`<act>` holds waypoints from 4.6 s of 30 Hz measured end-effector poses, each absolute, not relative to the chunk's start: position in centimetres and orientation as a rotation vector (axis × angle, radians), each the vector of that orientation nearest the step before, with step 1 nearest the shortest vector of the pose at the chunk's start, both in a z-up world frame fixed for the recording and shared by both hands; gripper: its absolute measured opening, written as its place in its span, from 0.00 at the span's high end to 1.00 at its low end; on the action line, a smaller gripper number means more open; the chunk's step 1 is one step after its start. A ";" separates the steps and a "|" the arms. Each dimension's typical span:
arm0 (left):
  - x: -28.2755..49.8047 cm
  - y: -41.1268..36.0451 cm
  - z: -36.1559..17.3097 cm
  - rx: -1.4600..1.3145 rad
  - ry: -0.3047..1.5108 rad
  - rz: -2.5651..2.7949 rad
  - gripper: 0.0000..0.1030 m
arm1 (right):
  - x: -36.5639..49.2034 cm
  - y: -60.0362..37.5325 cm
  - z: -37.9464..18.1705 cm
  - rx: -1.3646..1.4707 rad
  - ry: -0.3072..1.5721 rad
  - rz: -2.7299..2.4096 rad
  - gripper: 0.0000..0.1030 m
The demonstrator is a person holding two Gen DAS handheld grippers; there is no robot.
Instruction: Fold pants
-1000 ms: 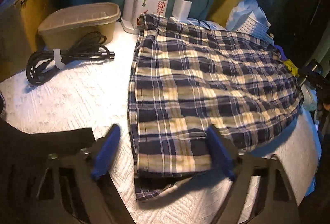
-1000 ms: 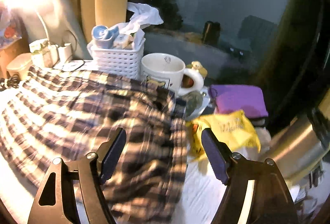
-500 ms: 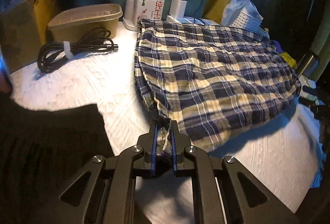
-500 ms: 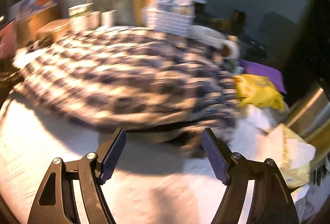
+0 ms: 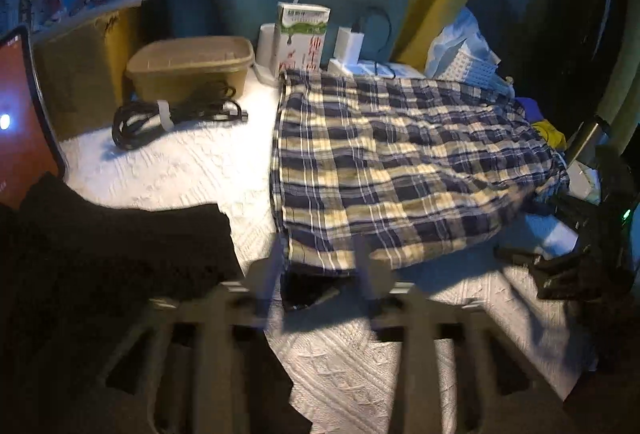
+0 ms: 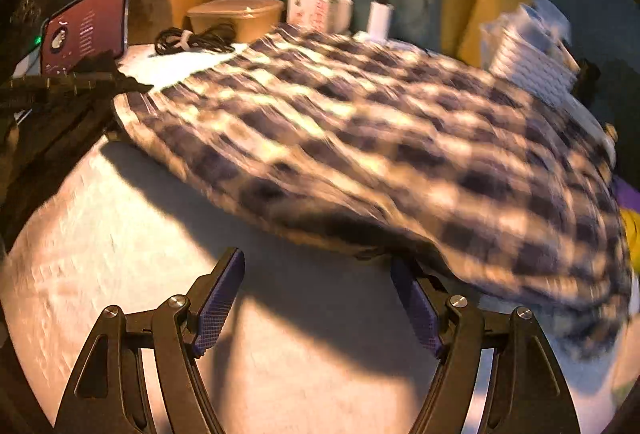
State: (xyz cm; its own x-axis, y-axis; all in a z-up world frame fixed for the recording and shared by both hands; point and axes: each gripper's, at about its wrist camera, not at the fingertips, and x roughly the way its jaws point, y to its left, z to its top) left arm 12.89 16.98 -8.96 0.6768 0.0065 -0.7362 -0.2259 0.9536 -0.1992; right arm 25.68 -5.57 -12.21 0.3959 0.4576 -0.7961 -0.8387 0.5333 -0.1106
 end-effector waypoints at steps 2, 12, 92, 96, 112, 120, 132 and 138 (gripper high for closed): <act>12.8 16.6 -9.1 -0.292 0.818 0.119 0.46 | 25.8 -4.5 -10.9 -0.569 0.748 0.894 0.30; 15.3 13.2 -8.5 -0.226 0.819 -0.005 0.36 | 31.4 -1.5 -9.0 -0.580 0.709 0.897 0.30; 16.3 12.5 -11.4 -0.022 0.963 0.098 0.36 | 25.6 -6.2 -9.0 -0.599 0.808 1.113 0.57; 17.2 12.6 -11.9 -0.005 0.944 0.121 0.36 | 24.8 -5.4 -9.3 -0.655 0.741 1.102 0.00; 17.8 14.6 -11.7 -0.033 0.904 0.110 0.94 | 26.5 -3.3 -12.6 -0.677 0.764 1.022 0.92; 13.8 14.6 -9.5 -0.089 0.883 0.095 0.94 | 23.0 -5.4 -10.1 -0.701 0.750 1.092 0.93; 10.4 15.2 -11.0 -0.151 0.944 0.141 0.89 | 22.3 -7.1 -12.8 -0.636 0.877 1.071 0.93; 9.2 16.8 -9.4 -0.147 0.946 0.231 0.61 | 22.8 -11.0 -10.5 -0.527 0.895 1.048 0.93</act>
